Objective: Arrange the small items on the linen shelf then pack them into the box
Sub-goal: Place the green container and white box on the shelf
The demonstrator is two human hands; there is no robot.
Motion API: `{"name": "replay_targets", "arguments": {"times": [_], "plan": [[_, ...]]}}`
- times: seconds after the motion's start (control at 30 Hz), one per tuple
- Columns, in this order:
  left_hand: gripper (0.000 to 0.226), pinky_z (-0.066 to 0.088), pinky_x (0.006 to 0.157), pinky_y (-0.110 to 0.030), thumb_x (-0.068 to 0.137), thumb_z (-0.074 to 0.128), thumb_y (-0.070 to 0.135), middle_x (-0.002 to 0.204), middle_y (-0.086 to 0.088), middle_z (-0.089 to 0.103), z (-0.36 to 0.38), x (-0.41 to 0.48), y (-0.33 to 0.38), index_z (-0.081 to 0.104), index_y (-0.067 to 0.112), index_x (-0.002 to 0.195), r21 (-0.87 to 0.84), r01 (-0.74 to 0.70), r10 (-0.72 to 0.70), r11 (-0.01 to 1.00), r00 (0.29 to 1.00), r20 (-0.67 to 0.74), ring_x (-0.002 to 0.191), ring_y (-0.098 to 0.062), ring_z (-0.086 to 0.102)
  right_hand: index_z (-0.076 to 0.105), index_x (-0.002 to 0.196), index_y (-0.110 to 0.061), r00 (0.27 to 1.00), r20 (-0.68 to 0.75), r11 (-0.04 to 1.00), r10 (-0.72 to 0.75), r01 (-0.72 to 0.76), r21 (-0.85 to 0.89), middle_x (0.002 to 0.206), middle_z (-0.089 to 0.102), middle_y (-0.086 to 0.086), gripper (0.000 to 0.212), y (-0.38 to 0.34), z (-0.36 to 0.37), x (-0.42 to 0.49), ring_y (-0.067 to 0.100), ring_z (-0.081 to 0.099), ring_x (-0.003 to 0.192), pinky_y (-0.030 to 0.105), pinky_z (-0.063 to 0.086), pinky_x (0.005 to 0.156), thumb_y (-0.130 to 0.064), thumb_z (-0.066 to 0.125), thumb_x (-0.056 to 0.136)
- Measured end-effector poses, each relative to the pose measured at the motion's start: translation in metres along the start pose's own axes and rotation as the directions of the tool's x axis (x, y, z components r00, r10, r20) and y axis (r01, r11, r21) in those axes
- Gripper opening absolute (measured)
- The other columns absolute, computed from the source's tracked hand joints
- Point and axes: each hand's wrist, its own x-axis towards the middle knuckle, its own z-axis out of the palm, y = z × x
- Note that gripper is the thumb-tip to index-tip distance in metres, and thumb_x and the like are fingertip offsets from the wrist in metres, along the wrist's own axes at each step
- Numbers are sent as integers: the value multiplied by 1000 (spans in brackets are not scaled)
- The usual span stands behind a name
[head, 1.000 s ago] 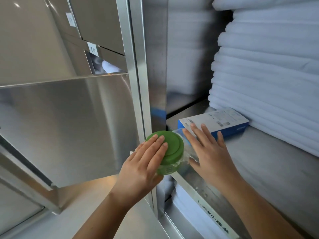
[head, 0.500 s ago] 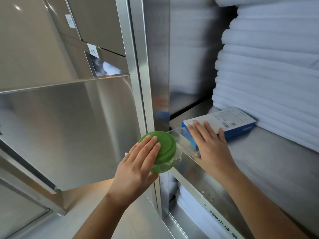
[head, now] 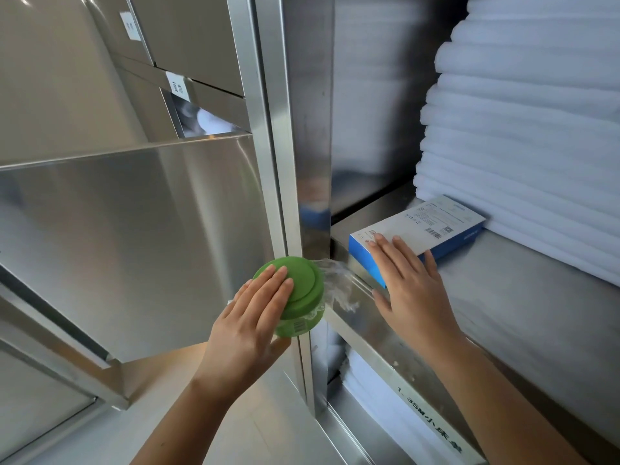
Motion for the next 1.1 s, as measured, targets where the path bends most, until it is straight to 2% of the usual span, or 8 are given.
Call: {"name": "replay_targets", "arguments": {"times": [0.27, 0.5, 0.6, 0.77, 0.9, 0.97, 1.1], "plan": [[55, 34, 101, -36, 75, 54, 26, 127, -17, 56, -4, -5, 1, 43, 4, 124, 39, 10, -10, 999, 1000, 5, 123, -27, 46, 62, 118, 0, 996, -89, 998, -8, 2, -65, 123, 61, 14, 63, -11, 0, -9, 34, 60, 109, 62, 45, 83, 2, 81, 58], [52, 39, 100, -39, 80, 52, 31, 126, -17, 57, -5, 2, 8, 43, 5, 125, 53, -10, 11, 999, 1000, -9, 120, -30, 49, 63, 118, -4, 996, -93, 981, 4, -22, -192, 123, 61, 12, 61, -21, 3, -9, 30, 60, 111, 63, 42, 86, -6, 83, 61], [48, 43, 97, -42, 87, 49, 34, 126, -16, 57, -4, 6, 9, 43, 5, 124, 55, -28, 29, 998, 999, -18, 120, -31, 50, 62, 119, -3, 996, -88, 983, -22, 5, -184, 122, 62, 13, 63, -18, 2, -7, 31, 60, 109, 63, 42, 86, -5, 83, 59], [53, 43, 97, -42, 78, 55, 27, 125, -17, 57, -7, 9, 11, 43, 4, 124, 52, -38, 40, 998, 999, -22, 119, -32, 51, 61, 121, -5, 983, -42, 974, -178, 170, -152, 125, 60, 11, 73, 3, -4, -2, 34, 59, 112, 57, 48, 83, 1, 82, 52], [52, 43, 97, -41, 78, 57, 26, 125, -16, 58, -7, 11, 10, 43, 5, 124, 54, -32, 34, 998, 999, -35, 118, -32, 53, 62, 121, -6, 963, 11, 961, -270, 270, -62, 126, 60, 11, 81, 14, -6, 10, 35, 58, 112, 55, 49, 82, -5, 88, 44], [54, 44, 96, -42, 77, 60, 25, 124, -17, 58, -6, 11, 10, 43, 5, 123, 55, -28, 30, 998, 999, -35, 117, -33, 53, 63, 119, -6, 959, 9, 958, -284, 284, -35, 124, 61, 11, 81, 13, -5, 12, 34, 59, 110, 53, 49, 82, -5, 88, 42], [50, 45, 94, -46, 80, 54, 28, 124, -17, 58, -5, 11, 10, 44, 4, 123, 54, -29, 30, 998, 999, -24, 116, -34, 54, 65, 115, -5, 964, -43, 964, -264, 264, -18, 121, 63, 12, 77, 2, -2, 10, 32, 62, 106, 50, 52, 80, -3, 86, 42]]}}
